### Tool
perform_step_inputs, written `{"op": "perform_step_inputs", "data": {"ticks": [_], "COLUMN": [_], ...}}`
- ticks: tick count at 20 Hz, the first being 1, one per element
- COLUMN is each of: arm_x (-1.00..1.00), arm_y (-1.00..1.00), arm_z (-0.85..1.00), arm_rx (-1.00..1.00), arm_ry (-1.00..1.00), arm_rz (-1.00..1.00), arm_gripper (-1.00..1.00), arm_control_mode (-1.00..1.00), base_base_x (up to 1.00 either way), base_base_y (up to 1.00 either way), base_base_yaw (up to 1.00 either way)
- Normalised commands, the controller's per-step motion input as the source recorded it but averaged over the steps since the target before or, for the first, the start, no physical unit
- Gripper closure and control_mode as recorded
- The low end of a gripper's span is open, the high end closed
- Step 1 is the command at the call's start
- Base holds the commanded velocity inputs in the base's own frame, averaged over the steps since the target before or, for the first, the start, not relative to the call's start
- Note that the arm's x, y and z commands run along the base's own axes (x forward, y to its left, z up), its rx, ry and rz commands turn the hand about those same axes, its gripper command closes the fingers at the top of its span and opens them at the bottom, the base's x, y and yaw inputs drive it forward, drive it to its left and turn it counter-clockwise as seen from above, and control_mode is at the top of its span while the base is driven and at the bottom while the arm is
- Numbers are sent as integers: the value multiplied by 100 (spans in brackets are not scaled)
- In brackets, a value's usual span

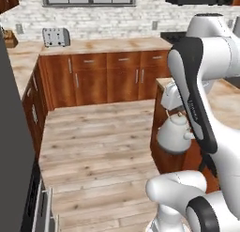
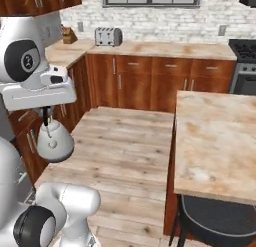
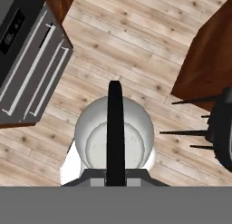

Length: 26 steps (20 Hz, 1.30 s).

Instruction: Pick the kettle and kettle and place them in the sink. Then turn on the water.

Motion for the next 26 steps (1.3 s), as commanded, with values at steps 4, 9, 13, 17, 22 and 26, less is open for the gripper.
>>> {"op": "perform_step_inputs", "data": {"ticks": [4,9,13,17,22,26], "arm_x": [0,0,0,0,0,0], "arm_y": [0,0,0,0,0,0], "arm_z": [0,0,0,0,0,0], "arm_rx": [0,0,0,0,0,0], "arm_ry": [0,0,0,0,0,0], "arm_rz": [0,0,0,0,0,0], "arm_gripper": [100,100,100,100,100,100], "arm_control_mode": [100,100,100,100,100,100], "base_base_x": [100,100,100,100,100,100], "base_base_y": [4,2,11,27,38,45], "base_base_yaw": [-35,-23,-18,-12,-5,-5]}}
